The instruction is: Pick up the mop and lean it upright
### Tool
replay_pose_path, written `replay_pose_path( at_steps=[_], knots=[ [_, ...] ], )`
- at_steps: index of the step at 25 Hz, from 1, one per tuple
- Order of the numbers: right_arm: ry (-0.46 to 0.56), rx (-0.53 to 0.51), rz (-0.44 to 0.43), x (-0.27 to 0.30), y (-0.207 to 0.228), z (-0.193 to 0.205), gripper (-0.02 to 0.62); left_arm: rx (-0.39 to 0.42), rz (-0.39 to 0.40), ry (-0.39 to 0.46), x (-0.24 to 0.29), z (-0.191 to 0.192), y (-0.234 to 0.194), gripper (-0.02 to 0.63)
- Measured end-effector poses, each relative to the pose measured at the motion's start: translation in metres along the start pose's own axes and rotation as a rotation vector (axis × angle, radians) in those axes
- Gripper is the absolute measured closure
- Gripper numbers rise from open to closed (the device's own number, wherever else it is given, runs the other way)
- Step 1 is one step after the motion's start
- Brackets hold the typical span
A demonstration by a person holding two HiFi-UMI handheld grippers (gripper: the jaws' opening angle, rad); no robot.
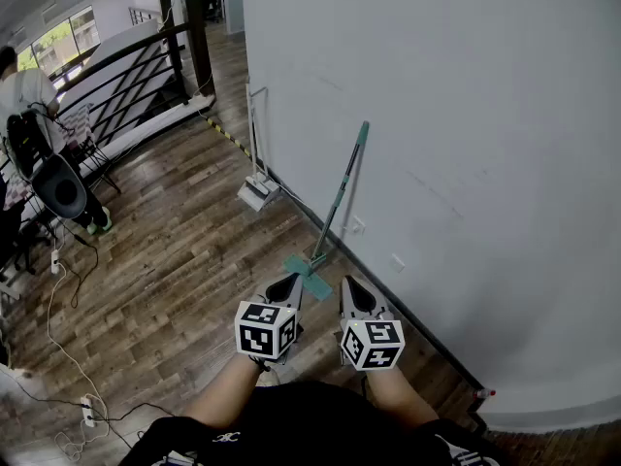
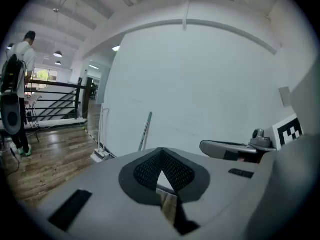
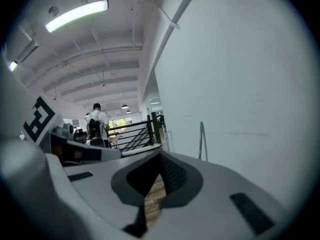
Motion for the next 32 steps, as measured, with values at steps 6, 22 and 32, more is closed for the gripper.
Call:
replay_pose_path(
  at_steps=[6, 22, 32],
  knots=[
    [-0.015, -0.007, 0.005, 0.016, -0.008, 0.003, 0.583, 0.007, 0.017, -0.004, 0.006, -0.002, -0.015, 0.609],
    [-0.029, 0.008, 0.090, 0.071, -0.045, 0.005, 0.583, 0.026, 0.127, -0.017, 0.024, -0.018, -0.076, 0.609],
    [-0.063, 0.046, 0.165, 0.098, -0.044, 0.020, 0.583, 0.001, 0.161, -0.081, 0.056, -0.016, -0.117, 0.609]
  ],
)
Point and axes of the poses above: the fingertips, and each gripper's own axes: x forward along the fingers, y to its right, z out of its underside, the point moved 4 cm from there along -x, backward along the fingers, and after that the axes turned 10 degrees about -z, right-handed, at the moved point
